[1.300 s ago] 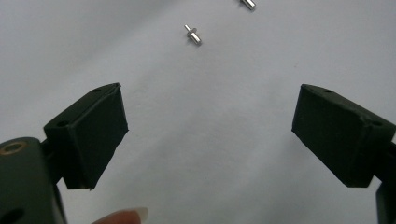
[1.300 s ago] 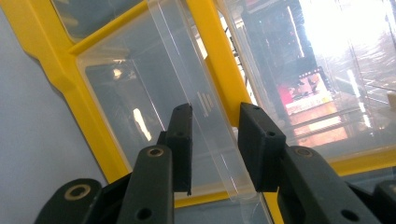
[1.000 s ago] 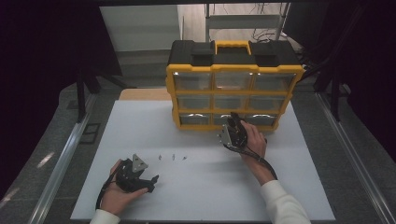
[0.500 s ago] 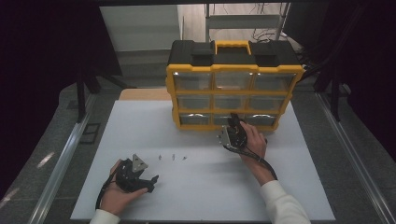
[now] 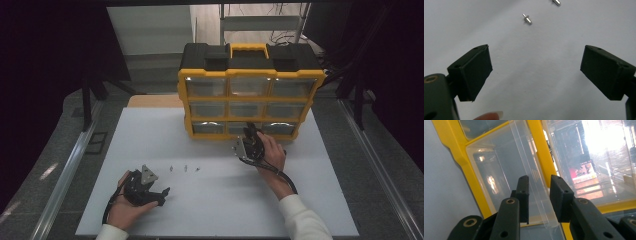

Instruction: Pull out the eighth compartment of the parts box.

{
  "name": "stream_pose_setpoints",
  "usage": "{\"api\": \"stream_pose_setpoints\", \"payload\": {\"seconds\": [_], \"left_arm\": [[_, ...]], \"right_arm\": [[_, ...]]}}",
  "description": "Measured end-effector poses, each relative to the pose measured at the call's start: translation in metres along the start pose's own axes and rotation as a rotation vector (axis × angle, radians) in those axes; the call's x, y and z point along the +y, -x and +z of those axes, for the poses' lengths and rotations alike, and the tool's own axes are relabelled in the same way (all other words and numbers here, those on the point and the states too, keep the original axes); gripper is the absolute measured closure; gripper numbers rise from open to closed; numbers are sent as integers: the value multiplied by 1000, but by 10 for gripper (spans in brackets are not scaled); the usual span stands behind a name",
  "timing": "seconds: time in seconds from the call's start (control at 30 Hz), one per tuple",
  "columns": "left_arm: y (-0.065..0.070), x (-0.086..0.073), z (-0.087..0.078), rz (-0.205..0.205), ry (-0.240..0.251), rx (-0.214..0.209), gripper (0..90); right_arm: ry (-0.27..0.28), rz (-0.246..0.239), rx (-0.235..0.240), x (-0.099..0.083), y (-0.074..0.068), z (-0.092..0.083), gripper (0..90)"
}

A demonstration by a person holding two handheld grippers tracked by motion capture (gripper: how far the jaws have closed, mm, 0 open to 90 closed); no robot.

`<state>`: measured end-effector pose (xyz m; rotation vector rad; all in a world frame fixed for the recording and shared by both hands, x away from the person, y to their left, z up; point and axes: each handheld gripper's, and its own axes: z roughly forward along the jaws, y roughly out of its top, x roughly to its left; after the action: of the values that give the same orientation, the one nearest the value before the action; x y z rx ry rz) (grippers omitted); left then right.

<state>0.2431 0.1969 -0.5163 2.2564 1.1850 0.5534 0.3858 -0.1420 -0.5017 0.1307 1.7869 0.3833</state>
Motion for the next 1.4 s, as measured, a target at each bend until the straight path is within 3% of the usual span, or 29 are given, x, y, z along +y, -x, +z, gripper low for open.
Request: {"api": "stream_pose_setpoints", "payload": {"seconds": [1.4], "left_arm": [[-1, 0, -3, -2, 11, -2, 104]], "right_arm": [[-6, -6, 6, 1, -3, -23, 694]]}}
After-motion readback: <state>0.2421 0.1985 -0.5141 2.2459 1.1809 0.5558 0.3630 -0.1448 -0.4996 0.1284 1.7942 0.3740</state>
